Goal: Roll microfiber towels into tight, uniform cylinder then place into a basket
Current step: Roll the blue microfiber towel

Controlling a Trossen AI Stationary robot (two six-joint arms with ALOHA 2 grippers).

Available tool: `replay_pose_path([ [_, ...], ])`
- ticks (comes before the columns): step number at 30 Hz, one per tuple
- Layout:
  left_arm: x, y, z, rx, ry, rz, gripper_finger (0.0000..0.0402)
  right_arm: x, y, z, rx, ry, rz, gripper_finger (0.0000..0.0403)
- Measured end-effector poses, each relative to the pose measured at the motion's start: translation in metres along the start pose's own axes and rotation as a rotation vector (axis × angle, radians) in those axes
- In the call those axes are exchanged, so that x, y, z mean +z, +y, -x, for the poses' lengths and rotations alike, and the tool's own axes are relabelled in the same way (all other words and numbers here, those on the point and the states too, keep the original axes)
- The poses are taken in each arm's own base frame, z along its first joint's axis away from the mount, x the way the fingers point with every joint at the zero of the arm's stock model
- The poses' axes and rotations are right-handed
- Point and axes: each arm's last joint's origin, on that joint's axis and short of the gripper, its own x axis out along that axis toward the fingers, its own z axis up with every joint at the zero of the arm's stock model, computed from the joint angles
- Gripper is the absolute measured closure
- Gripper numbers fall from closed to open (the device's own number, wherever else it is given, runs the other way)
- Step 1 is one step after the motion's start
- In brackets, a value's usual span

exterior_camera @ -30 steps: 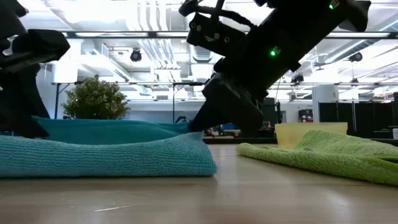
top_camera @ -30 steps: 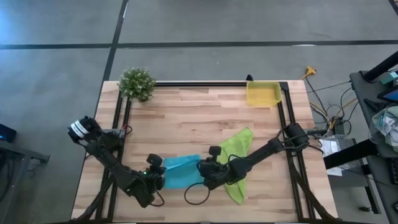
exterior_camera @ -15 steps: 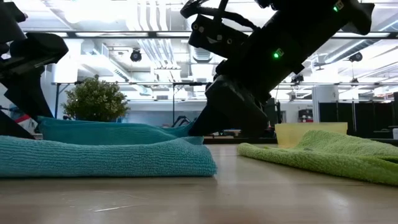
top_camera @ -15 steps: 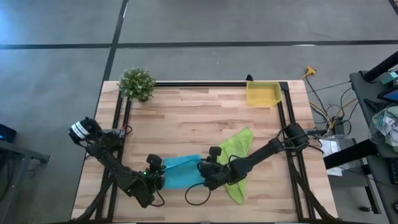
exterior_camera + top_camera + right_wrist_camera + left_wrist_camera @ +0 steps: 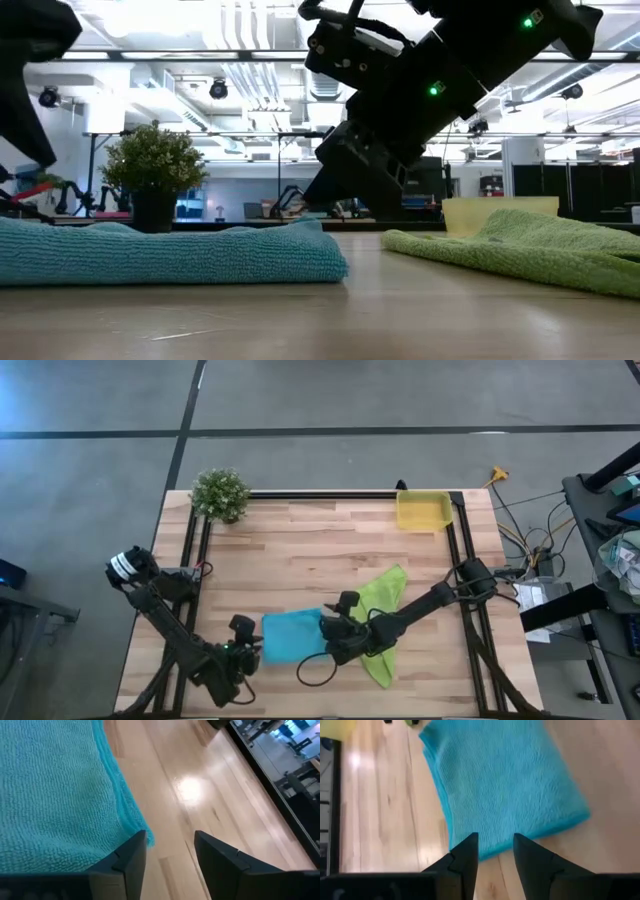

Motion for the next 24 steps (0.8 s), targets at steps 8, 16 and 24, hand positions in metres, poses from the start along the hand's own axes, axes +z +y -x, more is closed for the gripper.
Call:
replay_pose_path([
  [8, 0.000, -0.019, -0.014, -0.129, -0.061, -0.115, 0.0294, 0.004, 0.020, 0.021, 0.214, -0.008, 0.037, 0.0259],
  [16, 0.013, -0.023, -0.016, -0.127, -0.175, -0.163, 0.0294, 0.013, 0.036, 0.041, 0.286, -0.102, 0.024, 0.0280],
  [24, 0.015, -0.013, -0.016, 0.045, -0.196, -0.224, 0.0294, -0.004, 0.047, 0.023, 0.292, -0.059, 0.100, 0.0309],
])
